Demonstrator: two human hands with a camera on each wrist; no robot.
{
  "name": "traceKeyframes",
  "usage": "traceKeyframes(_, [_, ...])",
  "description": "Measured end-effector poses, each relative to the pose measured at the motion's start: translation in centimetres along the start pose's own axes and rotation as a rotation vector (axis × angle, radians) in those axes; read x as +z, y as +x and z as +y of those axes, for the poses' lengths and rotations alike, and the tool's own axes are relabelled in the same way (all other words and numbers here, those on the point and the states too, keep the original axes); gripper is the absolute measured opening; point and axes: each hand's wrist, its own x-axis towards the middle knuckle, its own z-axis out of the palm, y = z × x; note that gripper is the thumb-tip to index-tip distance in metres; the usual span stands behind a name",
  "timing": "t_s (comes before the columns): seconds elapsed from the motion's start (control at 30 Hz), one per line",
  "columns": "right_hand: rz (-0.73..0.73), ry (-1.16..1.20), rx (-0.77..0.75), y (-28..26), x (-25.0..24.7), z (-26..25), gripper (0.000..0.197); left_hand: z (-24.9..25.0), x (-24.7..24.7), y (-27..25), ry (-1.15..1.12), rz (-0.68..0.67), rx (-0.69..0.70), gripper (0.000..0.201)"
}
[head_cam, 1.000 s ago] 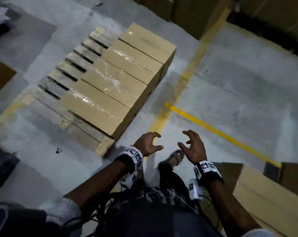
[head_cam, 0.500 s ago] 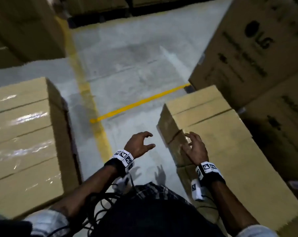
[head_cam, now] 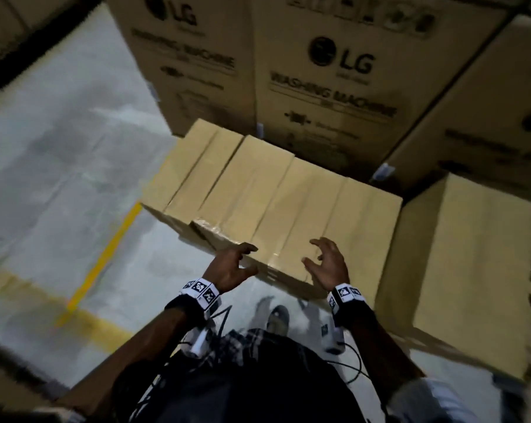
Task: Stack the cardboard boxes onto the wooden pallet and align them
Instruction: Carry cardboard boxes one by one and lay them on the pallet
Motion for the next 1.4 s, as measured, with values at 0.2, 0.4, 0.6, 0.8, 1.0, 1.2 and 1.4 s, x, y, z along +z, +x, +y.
traceKeyframes(0.2, [0.267, 0.166, 0.194, -3.8, -5.1, 5.9, 0.050, 7.2, 4.7, 4.7, 0.078, -0.214, 0.146, 0.053])
traceKeyframes(0.4, [0.539, 0.213, 0.315, -9.5, -9.4, 10.7, 0.051, 13.8, 10.7, 8.0, 0.225, -0.411, 0.382, 0.065])
traceKeyframes(0.6, [0.731, 0.366, 0.406, -16.0, -12.0, 14.1, 0.049, 19.9, 15.8, 8.9, 0.293, -0.566, 0.549, 0.072])
traceKeyframes(0.8, [0.819, 0.363, 0.514, -20.4, -14.6, 17.4, 0.051, 23.1, 20.7, 8.8, 0.474, -0.683, 0.616, 0.079])
traceKeyframes(1.0, [0.752, 0.367, 0.481, -22.3, -18.5, 24.6, 0.055, 27.1, 27.0, 8.4, 0.467, -0.617, 0.569, 0.087])
traceKeyframes(1.2, [0.564, 0.132, 0.458, -25.1, -24.9, 32.2, 0.061, 29.9, 34.3, 7.8, 0.460, -0.460, 0.377, 0.092])
traceKeyframes(1.4, [0.446, 0.070, 0.442, -26.1, -28.9, 38.3, 0.065, 30.5, 38.4, 6.1, 0.475, -0.221, 0.213, 0.098])
